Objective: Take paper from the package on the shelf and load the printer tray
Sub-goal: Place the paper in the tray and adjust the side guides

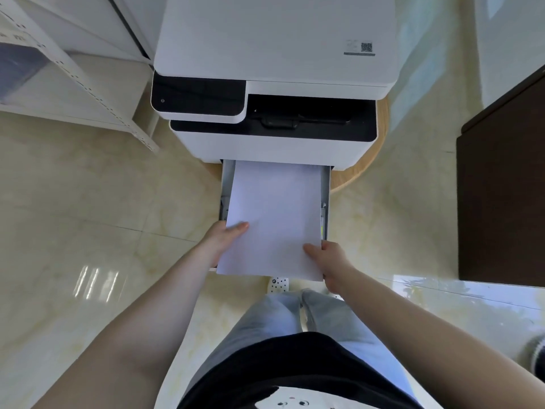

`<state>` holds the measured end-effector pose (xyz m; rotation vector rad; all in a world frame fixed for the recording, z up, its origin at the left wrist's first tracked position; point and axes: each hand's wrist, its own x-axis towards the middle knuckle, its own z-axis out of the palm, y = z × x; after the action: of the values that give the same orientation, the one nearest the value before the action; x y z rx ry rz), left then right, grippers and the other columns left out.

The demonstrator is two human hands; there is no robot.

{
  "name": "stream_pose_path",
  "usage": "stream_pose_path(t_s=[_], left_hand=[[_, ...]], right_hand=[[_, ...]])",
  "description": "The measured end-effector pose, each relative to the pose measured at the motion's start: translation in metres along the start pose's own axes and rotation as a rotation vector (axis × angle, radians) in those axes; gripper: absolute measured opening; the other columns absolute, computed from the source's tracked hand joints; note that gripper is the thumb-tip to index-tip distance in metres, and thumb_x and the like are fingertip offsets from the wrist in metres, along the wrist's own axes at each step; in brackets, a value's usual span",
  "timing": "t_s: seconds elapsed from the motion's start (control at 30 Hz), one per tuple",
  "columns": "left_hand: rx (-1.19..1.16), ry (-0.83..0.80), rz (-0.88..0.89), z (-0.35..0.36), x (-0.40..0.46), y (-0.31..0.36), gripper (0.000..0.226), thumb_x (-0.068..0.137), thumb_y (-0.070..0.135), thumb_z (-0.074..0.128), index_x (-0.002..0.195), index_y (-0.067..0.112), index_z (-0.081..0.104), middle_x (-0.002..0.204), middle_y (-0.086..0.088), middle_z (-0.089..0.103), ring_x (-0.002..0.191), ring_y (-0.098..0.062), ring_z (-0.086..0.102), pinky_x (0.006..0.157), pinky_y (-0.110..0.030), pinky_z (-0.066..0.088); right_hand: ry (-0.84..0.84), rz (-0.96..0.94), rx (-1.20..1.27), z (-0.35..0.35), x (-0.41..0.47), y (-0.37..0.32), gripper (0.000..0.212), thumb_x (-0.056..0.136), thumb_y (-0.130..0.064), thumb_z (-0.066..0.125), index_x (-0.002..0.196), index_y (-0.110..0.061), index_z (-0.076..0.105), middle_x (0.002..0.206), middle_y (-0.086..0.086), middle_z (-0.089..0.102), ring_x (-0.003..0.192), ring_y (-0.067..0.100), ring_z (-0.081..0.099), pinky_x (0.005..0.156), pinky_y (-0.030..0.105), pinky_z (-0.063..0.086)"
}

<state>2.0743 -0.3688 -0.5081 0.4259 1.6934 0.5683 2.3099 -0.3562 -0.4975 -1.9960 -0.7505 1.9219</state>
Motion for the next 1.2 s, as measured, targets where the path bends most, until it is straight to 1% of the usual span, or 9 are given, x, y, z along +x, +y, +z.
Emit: stream_pose_path(t_s=[0.13,0.23,0.33,0.47,0.6,0.67,0.8,0.9,1.2], left_hand=[[0.019,0.049,0.021,0.002,0.011,0.009,0.056,0.083,0.040,0.070,0.127,0.008,0.058,0.126,-0.007,0.062,0.114,-0.024,0.059,0.096,-0.034,0.044],[0.025,0.093,0.022,0.004,0.017,0.016,0.059,0.084,0.039,0.069,0.129,0.005,0.054,0.123,-0.006,0.060,0.103,-0.021,0.057,0.086,-0.030,0.041],[-0.039,0.072,0.031,0.002,0.021,0.022,0.049,0.085,0.039,0.068,0.121,0.007,0.062,0.116,-0.009,0.068,0.099,-0.025,0.066,0.087,-0.034,0.051],[-0.034,-0.067,-0.041,-0.010,0.019,0.014,0.030,0.084,0.025,0.071,0.109,0.010,0.066,0.109,-0.009,0.072,0.081,-0.015,0.071,0.067,-0.026,0.055],[0.070,-0.029,-0.069,-0.014,0.019,-0.005,0.023,0.079,0.015,0.076,0.100,0.011,0.068,0.111,-0.011,0.071,0.098,-0.026,0.068,0.094,-0.038,0.050],[0.054,0.052,-0.036,-0.009,0.019,-0.010,0.026,0.077,0.015,0.077,0.101,0.008,0.069,0.107,-0.011,0.072,0.099,-0.028,0.067,0.094,-0.037,0.049],[0.033,0.163,0.040,0.004,0.019,-0.019,0.024,0.077,0.013,0.077,0.100,0.006,0.070,0.100,-0.010,0.072,0.091,-0.027,0.068,0.083,-0.032,0.050],[0.057,0.226,0.085,0.011,0.019,-0.024,0.017,0.076,0.014,0.077,0.092,0.010,0.070,0.092,-0.009,0.072,0.086,-0.027,0.066,0.082,-0.035,0.051],[0.098,0.346,0.148,0.019,0.016,-0.037,0.026,0.076,0.023,0.075,0.084,-0.001,0.067,0.080,-0.014,0.068,0.071,-0.025,0.056,0.068,-0.034,0.044]], right_hand=[[0.001,-0.028,0.056,0.003,0.009,-0.012,0.021,0.093,-0.010,0.057,0.111,-0.001,0.059,0.090,0.012,0.065,0.075,0.027,0.060,0.072,0.034,0.051],[0.023,-0.038,0.037,0.003,0.017,-0.019,0.027,0.092,-0.010,0.058,0.116,0.002,0.058,0.100,0.016,0.062,0.085,0.029,0.058,0.080,0.040,0.049],[0.029,-0.040,0.056,0.005,0.024,-0.025,0.030,0.092,-0.009,0.058,0.118,0.004,0.057,0.103,0.017,0.062,0.090,0.030,0.059,0.089,0.045,0.050],[0.038,-0.029,0.063,0.009,0.030,-0.025,0.028,0.092,-0.008,0.058,0.117,0.004,0.056,0.102,0.017,0.061,0.089,0.029,0.058,0.086,0.043,0.050],[0.083,-0.048,0.039,0.015,0.032,-0.020,0.027,0.093,-0.009,0.055,0.118,0.003,0.056,0.100,0.015,0.059,0.086,0.028,0.055,0.076,0.036,0.045],[0.112,-0.045,0.037,0.017,0.033,-0.016,0.027,0.093,-0.011,0.056,0.117,0.001,0.056,0.099,0.014,0.059,0.086,0.028,0.054,0.076,0.037,0.044],[0.137,-0.026,0.016,0.014,0.033,-0.003,0.019,0.086,-0.009,0.064,0.105,-0.006,0.061,0.093,0.010,0.062,0.084,0.028,0.055,0.076,0.039,0.047],[0.172,-0.057,0.005,0.010,0.035,0.003,0.009,0.083,-0.003,0.065,0.089,-0.010,0.063,0.078,0.003,0.063,0.075,0.025,0.054,0.062,0.030,0.045],[0.193,-0.111,0.009,0.016,0.035,0.010,0.023,0.083,-0.003,0.064,0.069,-0.021,0.061,0.069,-0.002,0.064,0.062,0.018,0.055,0.055,0.023,0.045]])
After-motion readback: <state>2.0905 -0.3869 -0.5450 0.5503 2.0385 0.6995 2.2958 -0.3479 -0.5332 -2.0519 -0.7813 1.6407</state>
